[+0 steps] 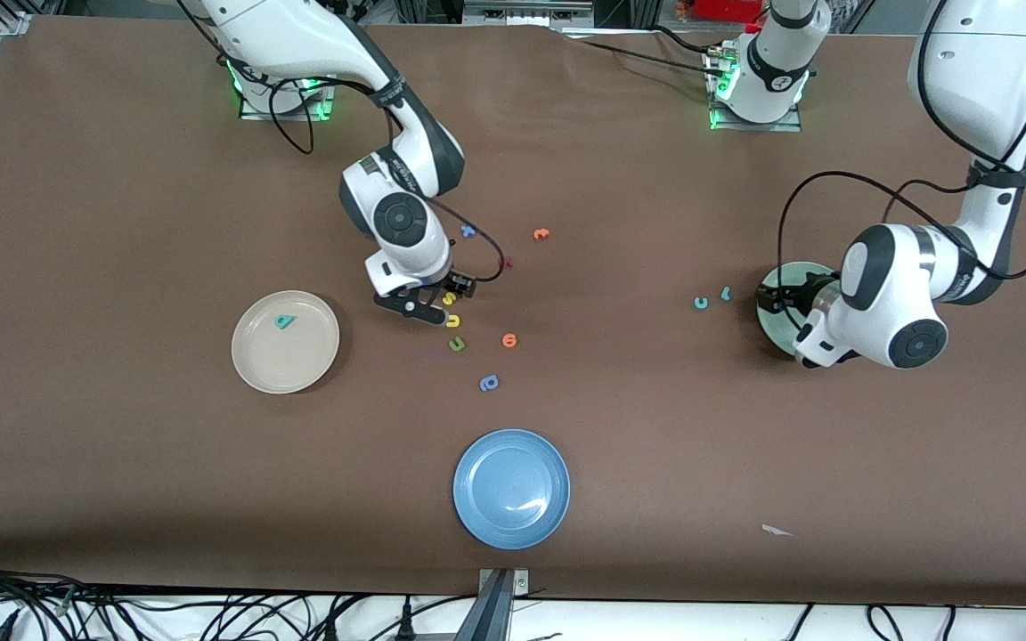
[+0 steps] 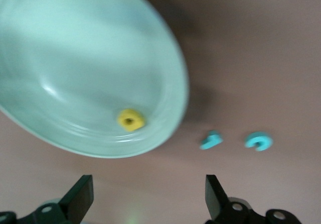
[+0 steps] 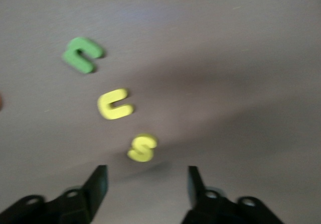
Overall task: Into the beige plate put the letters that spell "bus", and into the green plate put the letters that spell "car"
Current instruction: 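Pinch yellow s with the right gripper while the left gripper pinches cyan c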
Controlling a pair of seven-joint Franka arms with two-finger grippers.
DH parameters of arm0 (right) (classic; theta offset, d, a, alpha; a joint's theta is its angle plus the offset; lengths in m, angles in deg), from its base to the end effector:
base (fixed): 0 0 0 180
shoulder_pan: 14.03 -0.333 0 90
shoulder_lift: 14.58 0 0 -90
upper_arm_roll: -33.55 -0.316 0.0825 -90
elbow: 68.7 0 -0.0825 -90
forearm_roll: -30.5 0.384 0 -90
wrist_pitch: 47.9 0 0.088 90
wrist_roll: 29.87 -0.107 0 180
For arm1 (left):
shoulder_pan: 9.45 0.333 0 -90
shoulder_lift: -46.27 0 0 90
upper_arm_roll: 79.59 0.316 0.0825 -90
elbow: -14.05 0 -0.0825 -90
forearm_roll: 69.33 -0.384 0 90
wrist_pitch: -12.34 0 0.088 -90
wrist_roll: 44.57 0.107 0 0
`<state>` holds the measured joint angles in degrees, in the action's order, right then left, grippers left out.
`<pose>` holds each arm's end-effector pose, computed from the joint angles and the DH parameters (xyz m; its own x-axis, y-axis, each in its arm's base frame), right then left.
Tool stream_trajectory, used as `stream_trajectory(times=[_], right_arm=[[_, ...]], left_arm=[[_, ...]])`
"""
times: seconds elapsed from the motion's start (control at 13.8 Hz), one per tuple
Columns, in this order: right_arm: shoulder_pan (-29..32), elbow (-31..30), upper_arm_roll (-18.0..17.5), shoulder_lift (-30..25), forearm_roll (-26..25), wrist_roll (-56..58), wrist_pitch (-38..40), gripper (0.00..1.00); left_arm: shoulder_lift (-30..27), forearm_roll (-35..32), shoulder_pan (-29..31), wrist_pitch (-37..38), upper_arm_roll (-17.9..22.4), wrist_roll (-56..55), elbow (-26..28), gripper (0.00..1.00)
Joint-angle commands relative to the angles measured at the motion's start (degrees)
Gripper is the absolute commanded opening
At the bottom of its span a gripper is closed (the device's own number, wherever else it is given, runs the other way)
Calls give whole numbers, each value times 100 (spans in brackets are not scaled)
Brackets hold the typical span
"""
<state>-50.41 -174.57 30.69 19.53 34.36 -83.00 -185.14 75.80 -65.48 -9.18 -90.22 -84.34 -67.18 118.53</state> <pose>0.4952 0.4030 0.1967 0.9515 -0.2951 -0.0868 -0.2965 -0.9550 -0.0030 0.5786 -0.0493 0.2240 0.7936 0.3236 -0.5152 0.3082 -0.9440 -0.1181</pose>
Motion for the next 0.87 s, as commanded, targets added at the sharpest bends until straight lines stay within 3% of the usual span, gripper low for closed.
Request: stream_trajectory(times=[0.0, 0.29, 0.58, 0.8], right_arm=[[-63, 50, 5, 148, 44, -21, -224, 50], [-72, 58, 13, 219, -53, -12, -276, 50], [-63, 58, 40, 412, -62, -4, -671, 50], [-63, 58, 66, 439, -70, 5, -699, 50]], left_arm=[[-106, 125, -79, -788, -315, -927, 369, 97], [-106, 116, -97, -2221, -659, -1728, 1011, 93], [-53, 116, -360, -2821, -659, -2098, 1240, 89], [-62, 55, -387, -2927, -668, -2099, 1354, 70]])
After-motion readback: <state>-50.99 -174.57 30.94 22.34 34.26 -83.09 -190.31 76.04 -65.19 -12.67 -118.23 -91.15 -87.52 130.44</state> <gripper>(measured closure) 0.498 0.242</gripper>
